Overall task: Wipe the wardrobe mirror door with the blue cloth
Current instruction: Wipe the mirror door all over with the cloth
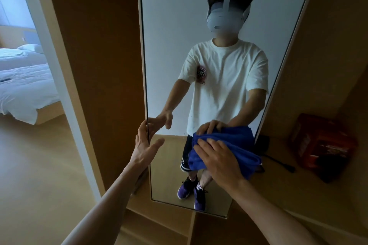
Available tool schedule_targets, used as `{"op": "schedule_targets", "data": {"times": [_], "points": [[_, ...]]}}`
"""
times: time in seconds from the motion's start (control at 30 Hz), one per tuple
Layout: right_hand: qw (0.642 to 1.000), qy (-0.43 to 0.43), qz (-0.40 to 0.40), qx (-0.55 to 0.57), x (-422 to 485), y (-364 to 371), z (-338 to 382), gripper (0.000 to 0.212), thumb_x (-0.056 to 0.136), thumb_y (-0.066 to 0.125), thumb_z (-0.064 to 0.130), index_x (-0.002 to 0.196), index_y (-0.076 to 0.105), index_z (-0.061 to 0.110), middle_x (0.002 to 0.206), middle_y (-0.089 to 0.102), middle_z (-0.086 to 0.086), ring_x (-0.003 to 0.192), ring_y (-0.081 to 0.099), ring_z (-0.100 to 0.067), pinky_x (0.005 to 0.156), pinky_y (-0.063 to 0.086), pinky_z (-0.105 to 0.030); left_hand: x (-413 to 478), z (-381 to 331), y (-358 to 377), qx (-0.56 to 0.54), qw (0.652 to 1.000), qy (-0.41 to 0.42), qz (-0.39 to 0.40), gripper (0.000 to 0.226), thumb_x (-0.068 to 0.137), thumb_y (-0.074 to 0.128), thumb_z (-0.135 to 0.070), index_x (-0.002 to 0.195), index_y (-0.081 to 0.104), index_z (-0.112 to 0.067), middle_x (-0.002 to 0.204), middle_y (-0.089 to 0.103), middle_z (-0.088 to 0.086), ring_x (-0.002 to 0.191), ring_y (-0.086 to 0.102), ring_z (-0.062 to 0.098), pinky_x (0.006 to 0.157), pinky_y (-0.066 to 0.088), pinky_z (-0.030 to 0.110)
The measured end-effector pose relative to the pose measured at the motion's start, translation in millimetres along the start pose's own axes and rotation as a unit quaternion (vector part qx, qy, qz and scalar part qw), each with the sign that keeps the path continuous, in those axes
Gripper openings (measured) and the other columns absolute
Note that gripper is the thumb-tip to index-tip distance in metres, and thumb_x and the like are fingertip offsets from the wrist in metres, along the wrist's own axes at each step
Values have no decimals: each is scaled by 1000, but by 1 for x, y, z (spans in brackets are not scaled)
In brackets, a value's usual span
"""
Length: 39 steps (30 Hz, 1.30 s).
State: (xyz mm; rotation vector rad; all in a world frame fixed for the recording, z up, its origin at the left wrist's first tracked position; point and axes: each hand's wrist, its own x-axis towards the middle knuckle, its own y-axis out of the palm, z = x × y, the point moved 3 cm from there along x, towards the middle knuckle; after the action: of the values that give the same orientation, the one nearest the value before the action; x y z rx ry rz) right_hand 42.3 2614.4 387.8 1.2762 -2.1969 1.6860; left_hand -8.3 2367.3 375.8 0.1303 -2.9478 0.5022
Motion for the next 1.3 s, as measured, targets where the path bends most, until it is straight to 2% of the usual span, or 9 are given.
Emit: {"op": "schedule_targets", "data": {"times": [0.13, 0.3, 0.47, 0.63, 0.77, 0.9, 1.07, 1.2, 1.3], "points": [[1000, -1, -25, 5, 15, -14, -5, 35, 89, 52, 13, 122, 65, 16, 122, 65, -3, 106, 62, -25, 91, 52, -39, 3, -2, -3, 1, 1000, 4, 6, 106, 69, 62, -67, 158, 10, -42, 164, 20, 5, 146, 31, 36, 113, 39, 59], [993, 64, -95, 18, 51, -64, -29, 49, 88, 33, 12, 128, 62, 14, 130, 63, -5, 114, 57, -29, 95, 43, -42, -1, -6, -1, 1, 1000, 1, 2, 106, 70, 64, -62, 159, 10, -40, 164, 19, 7, 146, 31, 36, 113, 40, 56], [995, 36, -92, 1, 35, -34, -15, 42, 92, 48, 13, 132, 61, 13, 135, 61, -7, 118, 56, -28, 100, 42, -42, -6, -4, 0, 2, 1000, 6, -1, 103, 74, 64, -55, 160, 10, -37, 164, 20, 8, 146, 31, 35, 110, 39, 52], [998, -21, 56, 4, -2, 11, 15, 64, 63, 90, 24, 123, 67, 16, 126, 66, -5, 110, 63, -25, 93, 53, -39, -5, 1, -2, -10, 1000, 4, 1, 104, 72, 65, -60, 159, 11, -41, 164, 20, 6, 146, 31, 35, 114, 39, 58], [999, -7, -43, 8, 27, -19, 4, 38, 86, 57, 13, 123, 65, 15, 124, 65, -4, 107, 59, -25, 93, 47, -38, -4, 1, -6, -9, 1000, 3, 3, 109, 67, 64, -65, 159, 10, -42, 163, 20, 6, 146, 30, 36, 113, 39, 58], [993, 49, -104, 17, 63, -64, -17, 49, 89, 34, 11, 131, 60, 13, 131, 62, -6, 116, 55, -30, 98, 40, -42, -8, 3, -3, -10, 1000, 2, 3, 112, 65, 63, -66, 160, 9, -41, 164, 19, 7, 146, 30, 37, 112, 40, 56], [996, 23, -87, -8, 50, -41, -5, 44, 90, 58, 13, 134, 58, 12, 136, 59, -9, 120, 56, -29, 101, 43, -43, -7, 2, 0, -19, 1000, 7, 1, 105, 70, 66, -59, 158, 11, -43, 163, 20, 5, 146, 32, 35, 113, 41, 55], [999, -32, 31, -31, 20, 10, 23, 56, 76, 82, 21, 128, 63, 14, 130, 63, -9, 113, 60, -28, 95, 51, -40, -4, 0, -4, -21, 1000, 5, -1, 103, 71, 67, -58, 157, 13, -43, 161, 23, 6, 145, 32, 33, 113, 40, 55], [998, -37, 45, -25, 22, 9, 27, 51, 77, 79, 19, 124, 62, 14, 124, 63, -7, 109, 59, -28, 93, 51, -39, -4, 1, -7, -15, 1000, 3, 5, 99, 76, 66, -49, 158, 11, -42, 162, 23, 5, 145, 31, 33, 113, 39, 53]]}}
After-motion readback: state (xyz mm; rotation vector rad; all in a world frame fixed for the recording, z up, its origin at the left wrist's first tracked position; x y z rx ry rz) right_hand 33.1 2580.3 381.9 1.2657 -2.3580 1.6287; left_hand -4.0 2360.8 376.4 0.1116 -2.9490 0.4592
